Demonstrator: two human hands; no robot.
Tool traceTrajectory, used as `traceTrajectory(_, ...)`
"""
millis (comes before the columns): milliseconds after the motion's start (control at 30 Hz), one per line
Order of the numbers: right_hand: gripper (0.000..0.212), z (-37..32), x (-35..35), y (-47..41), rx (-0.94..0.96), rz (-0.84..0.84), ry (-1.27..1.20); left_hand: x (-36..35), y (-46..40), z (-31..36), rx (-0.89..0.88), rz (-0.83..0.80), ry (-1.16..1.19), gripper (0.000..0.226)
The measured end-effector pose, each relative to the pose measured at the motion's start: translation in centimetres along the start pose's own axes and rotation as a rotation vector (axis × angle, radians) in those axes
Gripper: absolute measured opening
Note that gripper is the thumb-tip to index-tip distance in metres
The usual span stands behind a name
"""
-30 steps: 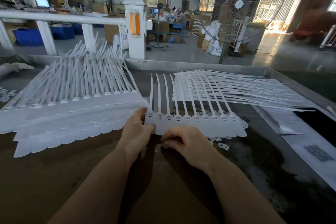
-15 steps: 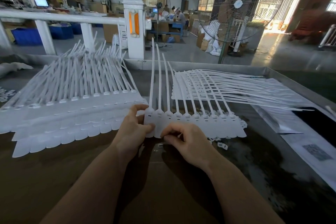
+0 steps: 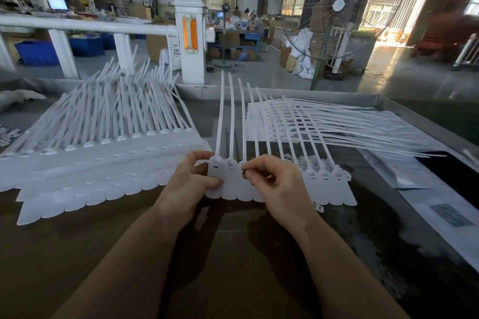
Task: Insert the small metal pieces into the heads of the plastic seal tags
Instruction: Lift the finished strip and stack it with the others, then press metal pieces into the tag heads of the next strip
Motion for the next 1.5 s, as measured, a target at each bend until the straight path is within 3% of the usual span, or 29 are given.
traceTrajectory(167,0.012,0.5,0.1,-0.1,-0.014,0.022,0.074,0.0,0.0,-0.1,0.033,0.004,-0.016,0.049)
traceTrajectory(333,0.010,1.4,0.4,-0.2,-0.064,0.074,-0.007,-0.3,0.1,0.0,0.036,-0.026,-0.077,0.076)
traceTrajectory(567,0.013,1.6,0.3,-1.3,-0.110,0.061,-0.018,-0.8,0.2,0.4,0.046,-0.064,-0.133,0.069)
traceTrajectory(967,0.012,0.1,-3.4,-4.3,-0.140,-0.107,0.274,-1.0,0.9,0.9,0.002,-0.081,-0.108,0.069)
traceTrajectory(1500,0.010,0.4,-3.5,-5.0,-0.172,-0.074,0.297,-1.1,0.9,1.2,-0.009,-0.070,-0.160,0.068)
Point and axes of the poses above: each hand's wrist, its own y-axis away from the middle knuckle, its own x-axis out of the back of the hand, z = x × y, the point moved 7 cm from there along -y, towards the middle knuckle, and after that the axes turned 7 degrees about -z, right-handed, at the moved point
